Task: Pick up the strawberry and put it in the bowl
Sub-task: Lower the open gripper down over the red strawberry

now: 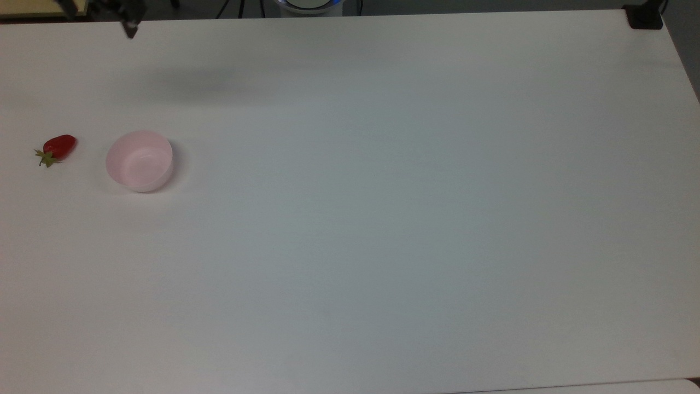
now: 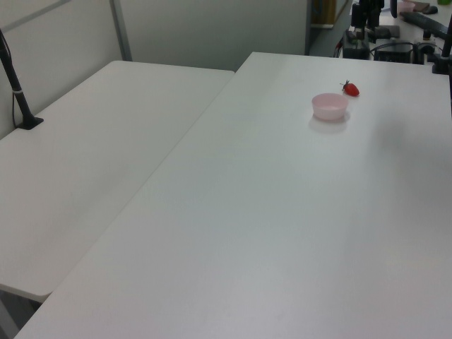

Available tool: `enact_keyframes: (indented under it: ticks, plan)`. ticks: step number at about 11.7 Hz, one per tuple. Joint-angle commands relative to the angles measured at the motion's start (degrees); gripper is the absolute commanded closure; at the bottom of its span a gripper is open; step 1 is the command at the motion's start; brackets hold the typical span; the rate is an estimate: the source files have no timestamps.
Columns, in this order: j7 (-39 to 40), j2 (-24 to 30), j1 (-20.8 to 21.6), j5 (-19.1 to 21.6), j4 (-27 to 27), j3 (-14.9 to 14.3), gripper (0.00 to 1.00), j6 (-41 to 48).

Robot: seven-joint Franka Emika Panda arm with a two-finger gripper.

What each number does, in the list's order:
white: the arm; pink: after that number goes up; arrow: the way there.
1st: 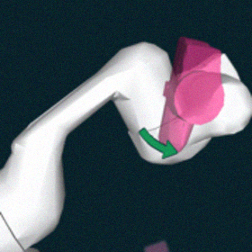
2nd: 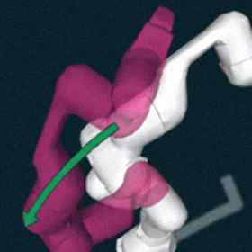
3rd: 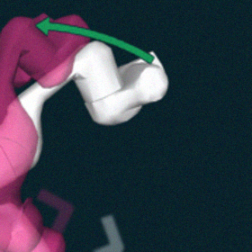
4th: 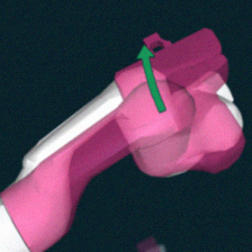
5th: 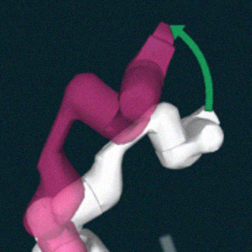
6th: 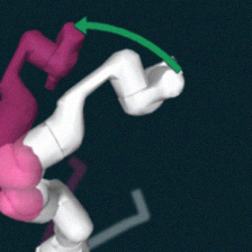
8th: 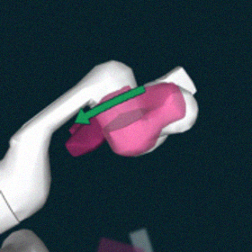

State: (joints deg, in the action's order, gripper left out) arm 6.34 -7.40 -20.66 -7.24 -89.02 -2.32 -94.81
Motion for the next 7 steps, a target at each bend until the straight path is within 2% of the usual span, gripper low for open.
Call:
enact_keyframes:
  ticks: [1, 4, 7]
  plan:
    - [0.43, -4.02, -4.89, 0.91, 0.07, 0.12, 0.0, -5.63]
    - [-0.8, -8.67, -10.08, 5.56, 0.16, 0.03, 0.0, -15.01]
    - [-1.68, -15.43, -12.82, 5.75, 0.25, 0.03, 0.04, -26.44]
